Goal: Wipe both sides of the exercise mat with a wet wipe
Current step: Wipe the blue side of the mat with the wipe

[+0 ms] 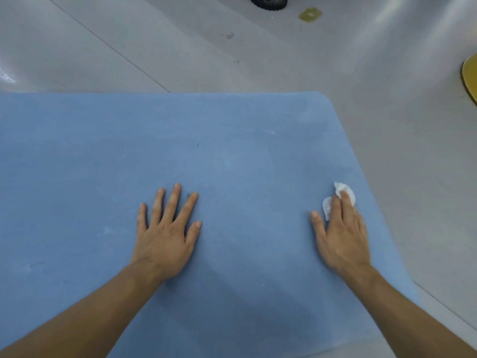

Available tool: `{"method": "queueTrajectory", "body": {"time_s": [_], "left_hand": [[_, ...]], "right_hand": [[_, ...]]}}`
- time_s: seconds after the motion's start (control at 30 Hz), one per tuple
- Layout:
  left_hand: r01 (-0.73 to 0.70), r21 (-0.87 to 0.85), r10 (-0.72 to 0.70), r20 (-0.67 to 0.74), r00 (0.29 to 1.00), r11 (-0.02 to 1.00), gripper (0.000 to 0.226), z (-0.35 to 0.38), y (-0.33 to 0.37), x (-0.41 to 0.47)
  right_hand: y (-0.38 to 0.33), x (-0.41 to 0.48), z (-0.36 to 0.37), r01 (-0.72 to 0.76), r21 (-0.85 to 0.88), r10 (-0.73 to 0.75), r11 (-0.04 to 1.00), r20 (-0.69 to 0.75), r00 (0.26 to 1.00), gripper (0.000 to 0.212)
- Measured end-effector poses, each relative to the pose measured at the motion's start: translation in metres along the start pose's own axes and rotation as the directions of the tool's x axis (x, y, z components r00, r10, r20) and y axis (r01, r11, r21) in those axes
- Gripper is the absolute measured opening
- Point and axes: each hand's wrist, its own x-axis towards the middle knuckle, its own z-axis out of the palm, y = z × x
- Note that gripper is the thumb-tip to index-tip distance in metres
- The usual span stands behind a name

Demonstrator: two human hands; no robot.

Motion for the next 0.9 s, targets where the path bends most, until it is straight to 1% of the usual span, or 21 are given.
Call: {"method": "queueTrajectory", "body": {"time_s": [0.1,0.13,0.2,0.27,0.37,0.43,0.47,0.5,0.53,0.6,0.67,0.77,0.83,0.9], "left_hand": [[-0.007,0.000,0.007,-0.015,1.000,1.000,0.072,0.002,0.000,0.000],[-0.010,0.005,0.010,-0.016,1.000,1.000,0.072,0.003,0.000,0.000],[-0.011,0.006,0.011,-0.030,0.999,1.000,0.071,0.005,-0.001,0.000],[-0.007,-0.001,0.007,-0.036,0.999,1.000,0.070,0.004,0.000,0.000],[-0.007,0.003,0.007,-0.018,1.000,1.000,0.072,0.003,0.001,0.001],[-0.007,-0.003,0.007,-0.014,1.000,1.000,0.073,0.002,0.001,0.001],[-0.004,-0.005,0.004,-0.010,1.000,1.000,0.074,0.001,0.001,0.001],[-0.003,-0.010,0.003,-0.009,1.000,1.000,0.075,0.000,0.000,0.001],[-0.003,-0.011,0.003,-0.007,1.000,1.000,0.076,0.000,-0.001,0.001],[0.001,-0.001,-0.001,0.006,1.000,1.000,0.077,-0.001,-0.001,0.002],[0.005,0.000,-0.005,0.005,1.000,1.000,0.077,-0.001,-0.001,0.002],[0.011,0.000,-0.011,-0.019,1.000,1.000,0.076,-0.001,0.003,0.001],[0.021,-0.022,-0.021,-0.027,0.999,1.000,0.074,0.000,0.006,-0.001],[0.031,-0.049,-0.033,-0.048,0.998,0.998,0.072,0.001,0.009,-0.003]], "right_hand": [[-0.010,-0.007,0.001,0.015,0.044,-0.015,0.999,0.005,1.000,0.099],[-0.022,-0.015,0.003,0.041,0.080,-0.042,0.996,0.009,0.999,0.100],[-0.052,-0.036,0.007,0.140,0.138,-0.145,0.981,0.032,0.989,0.099],[-0.085,-0.063,0.009,0.273,0.191,-0.290,0.943,0.070,0.954,0.094],[-0.124,-0.094,0.008,0.458,0.240,-0.491,0.856,0.098,0.866,0.085],[-0.129,-0.099,0.009,0.518,0.208,-0.543,0.830,0.085,0.836,0.080],[-0.124,-0.096,0.011,0.528,0.176,-0.546,0.831,0.069,0.835,0.079],[-0.116,-0.091,0.012,0.514,0.145,-0.526,0.846,0.059,0.849,0.078],[-0.105,-0.084,0.013,0.468,0.128,-0.477,0.875,0.051,0.878,0.078],[-0.074,-0.064,0.012,0.318,0.116,-0.323,0.941,0.022,0.946,0.077],[-0.038,-0.042,0.006,0.154,0.100,-0.155,0.983,0.000,0.988,0.079],[0.008,-0.017,-0.004,-0.073,0.101,0.073,0.992,-0.001,0.997,0.089],[0.021,-0.008,-0.008,-0.133,0.125,0.134,0.983,0.000,0.991,0.094],[0.013,-0.008,-0.006,-0.131,0.149,0.132,0.980,0.003,0.991,0.096]]}}
